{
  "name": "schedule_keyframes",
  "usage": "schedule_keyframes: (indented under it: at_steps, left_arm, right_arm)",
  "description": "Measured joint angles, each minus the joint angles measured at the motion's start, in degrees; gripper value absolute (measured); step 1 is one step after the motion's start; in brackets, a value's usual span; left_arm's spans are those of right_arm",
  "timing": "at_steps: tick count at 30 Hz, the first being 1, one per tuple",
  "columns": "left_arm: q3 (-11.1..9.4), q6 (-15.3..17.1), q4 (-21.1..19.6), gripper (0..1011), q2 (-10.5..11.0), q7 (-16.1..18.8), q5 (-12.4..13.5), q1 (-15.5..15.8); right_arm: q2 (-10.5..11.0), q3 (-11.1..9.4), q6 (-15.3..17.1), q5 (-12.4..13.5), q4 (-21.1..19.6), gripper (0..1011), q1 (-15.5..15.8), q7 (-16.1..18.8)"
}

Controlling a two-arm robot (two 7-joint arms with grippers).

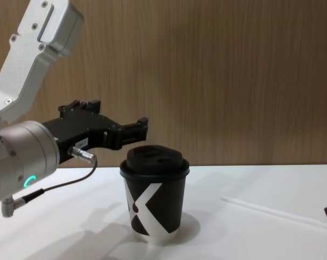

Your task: Pick up the straw with one hand, pass it to the other hand, and insert it into the cup.

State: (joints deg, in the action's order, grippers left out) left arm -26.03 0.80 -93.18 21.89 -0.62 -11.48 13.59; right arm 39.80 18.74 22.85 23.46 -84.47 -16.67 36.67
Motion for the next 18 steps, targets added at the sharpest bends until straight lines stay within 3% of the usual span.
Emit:
schedule_keyframes:
  at_steps: [18]
  left_arm:
    - [0.0,0.0,0.0,1003,0.0,0.0,0.0,0.0]
  right_arm:
    - [-0.5,2.2,0.1,-0.1,2.7,1001,-1.9,0.3]
